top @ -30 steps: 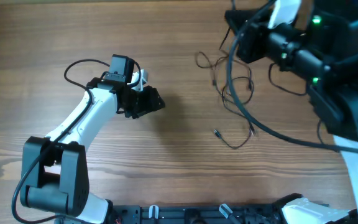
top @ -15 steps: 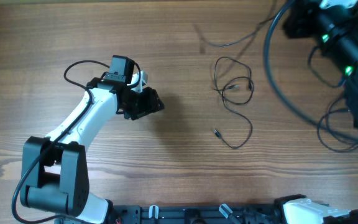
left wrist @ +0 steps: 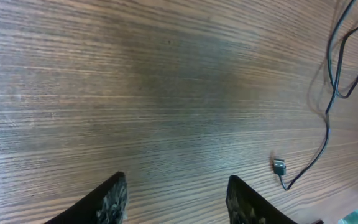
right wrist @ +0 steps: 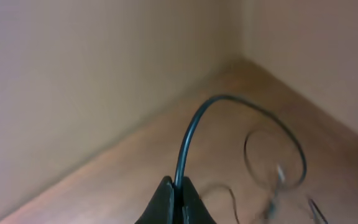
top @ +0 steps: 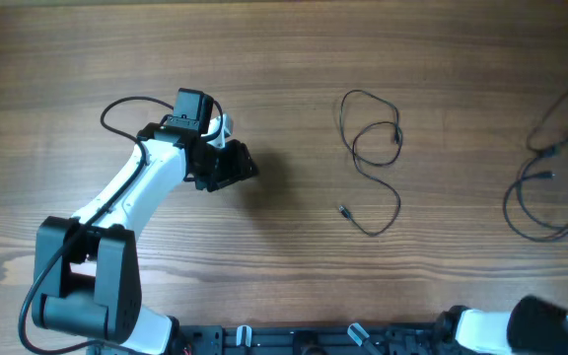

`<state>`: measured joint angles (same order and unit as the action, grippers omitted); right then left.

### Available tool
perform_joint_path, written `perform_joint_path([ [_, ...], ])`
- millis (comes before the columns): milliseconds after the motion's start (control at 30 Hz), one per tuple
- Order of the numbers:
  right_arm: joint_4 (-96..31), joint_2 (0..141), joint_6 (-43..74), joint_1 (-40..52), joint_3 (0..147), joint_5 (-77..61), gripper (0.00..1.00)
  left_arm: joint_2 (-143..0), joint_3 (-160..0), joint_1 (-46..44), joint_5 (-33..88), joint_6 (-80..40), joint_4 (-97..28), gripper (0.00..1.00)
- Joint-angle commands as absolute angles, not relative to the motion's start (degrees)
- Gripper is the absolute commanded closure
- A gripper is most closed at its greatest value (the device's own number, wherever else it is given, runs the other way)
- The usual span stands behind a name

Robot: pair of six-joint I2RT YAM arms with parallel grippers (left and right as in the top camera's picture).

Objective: Untangle cables
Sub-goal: 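Release the cable at the right edge and raise the right gripper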

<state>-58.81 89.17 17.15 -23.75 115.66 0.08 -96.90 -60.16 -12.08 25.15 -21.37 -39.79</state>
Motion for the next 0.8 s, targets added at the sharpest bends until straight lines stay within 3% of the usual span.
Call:
perform_joint_path([
  [0, -63.8, 95.4, 21.6, -27.5, 115.7, 1.3, 0.96, -96.0, -60.3, -12.3, 24.6, -21.3, -40.2, 0.47],
  [400, -75.1, 108.0, 21.3, -29.2, 114.7, 8.4, 0.96, -96.0, -60.3, -12.3, 24.6, -21.3, -41.5, 0.48],
  [767, -79.9, 109.0, 33.5, -38.3, 114.7, 14.1, 0.92, -96.0, -60.3, -12.3, 24.6, -21.3, -41.5, 0.48],
])
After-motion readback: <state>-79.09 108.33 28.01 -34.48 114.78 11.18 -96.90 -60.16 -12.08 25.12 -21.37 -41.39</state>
